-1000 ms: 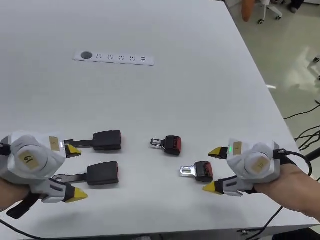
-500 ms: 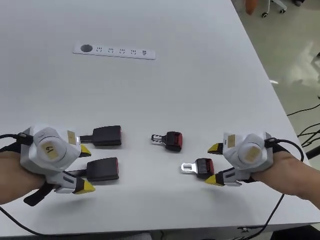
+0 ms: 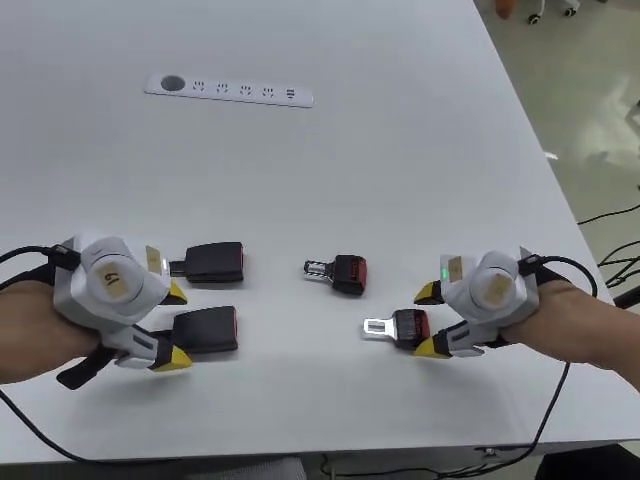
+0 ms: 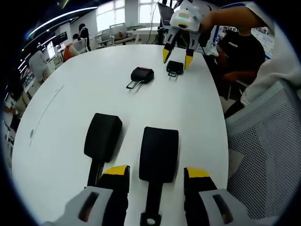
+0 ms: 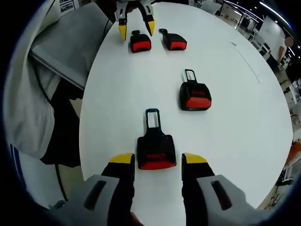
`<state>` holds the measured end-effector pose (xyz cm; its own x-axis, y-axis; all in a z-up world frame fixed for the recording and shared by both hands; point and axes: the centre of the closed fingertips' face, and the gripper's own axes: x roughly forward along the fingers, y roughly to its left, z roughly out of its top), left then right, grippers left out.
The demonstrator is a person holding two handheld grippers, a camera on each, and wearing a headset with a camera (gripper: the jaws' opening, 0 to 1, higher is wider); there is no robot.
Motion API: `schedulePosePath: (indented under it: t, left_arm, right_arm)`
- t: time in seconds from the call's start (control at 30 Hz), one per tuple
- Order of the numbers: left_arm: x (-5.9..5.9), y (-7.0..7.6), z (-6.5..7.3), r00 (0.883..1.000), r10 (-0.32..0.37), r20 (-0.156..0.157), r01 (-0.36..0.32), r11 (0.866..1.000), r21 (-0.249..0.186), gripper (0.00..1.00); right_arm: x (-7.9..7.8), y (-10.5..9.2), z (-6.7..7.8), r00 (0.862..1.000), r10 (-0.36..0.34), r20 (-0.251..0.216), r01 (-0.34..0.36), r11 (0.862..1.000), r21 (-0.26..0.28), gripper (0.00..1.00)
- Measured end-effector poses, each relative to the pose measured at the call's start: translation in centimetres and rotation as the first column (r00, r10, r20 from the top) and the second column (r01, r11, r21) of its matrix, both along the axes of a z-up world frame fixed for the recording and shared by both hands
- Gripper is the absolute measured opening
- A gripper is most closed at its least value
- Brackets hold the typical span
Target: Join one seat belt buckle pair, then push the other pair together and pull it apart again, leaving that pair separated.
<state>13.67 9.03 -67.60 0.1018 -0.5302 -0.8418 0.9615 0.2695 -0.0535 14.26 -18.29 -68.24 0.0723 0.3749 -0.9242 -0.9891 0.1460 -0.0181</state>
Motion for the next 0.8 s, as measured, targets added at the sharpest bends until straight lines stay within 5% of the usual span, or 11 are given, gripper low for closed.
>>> schedulePosePath:
  t: [0.8]
  left_arm:
    - [0.3, -1.3, -0.7, 0.991, -0.13, 0.02, 0.129, 0.991, 0.048, 0.4]
  right_arm:
    - [-0.1, 0.3, -1.3, 0.996, 0.087, -0.029, -0.088, 0.996, -0.026, 0.33]
